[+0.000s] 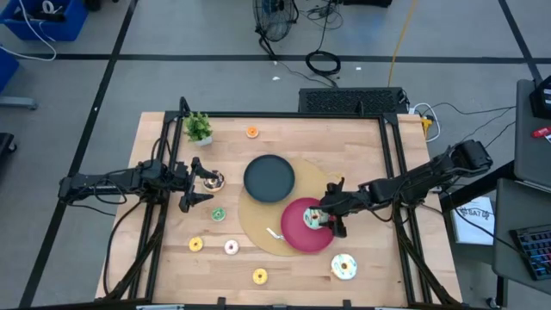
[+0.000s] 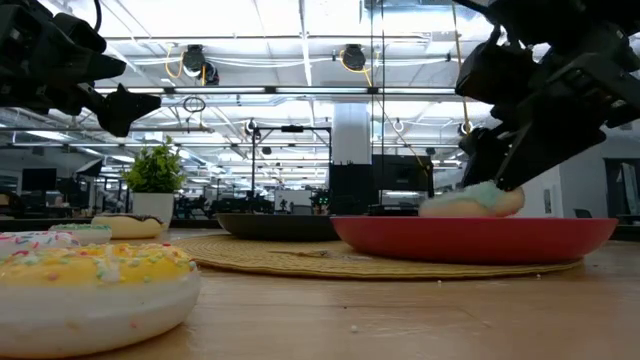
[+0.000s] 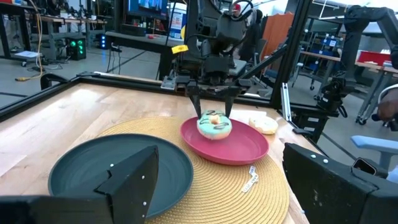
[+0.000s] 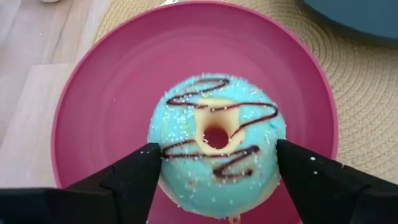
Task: Pick & Place donuts
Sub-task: Put the large blue doughnut on the pink plate
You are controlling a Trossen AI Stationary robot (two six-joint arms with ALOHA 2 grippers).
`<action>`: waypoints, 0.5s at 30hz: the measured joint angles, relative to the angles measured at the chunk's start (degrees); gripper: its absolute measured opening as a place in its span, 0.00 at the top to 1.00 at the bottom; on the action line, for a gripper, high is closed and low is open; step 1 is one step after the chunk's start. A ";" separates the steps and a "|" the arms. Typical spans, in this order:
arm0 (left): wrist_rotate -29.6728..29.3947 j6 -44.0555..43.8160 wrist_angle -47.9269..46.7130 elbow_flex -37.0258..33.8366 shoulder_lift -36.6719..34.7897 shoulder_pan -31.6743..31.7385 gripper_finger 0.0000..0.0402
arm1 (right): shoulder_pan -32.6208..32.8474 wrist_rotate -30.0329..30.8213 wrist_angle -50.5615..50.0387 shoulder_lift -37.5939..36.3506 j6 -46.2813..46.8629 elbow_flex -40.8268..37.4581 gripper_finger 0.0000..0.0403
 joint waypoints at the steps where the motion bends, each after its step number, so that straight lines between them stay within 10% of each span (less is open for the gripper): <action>1: 0.00 -0.01 0.00 0.00 -0.01 0.00 0.17 | 0.00 0.00 -0.02 -0.09 -0.02 0.00 0.24; 15: 0.00 0.00 0.00 0.00 0.00 0.00 0.17 | -0.60 5.67 -2.95 -3.22 -0.45 -0.02 0.27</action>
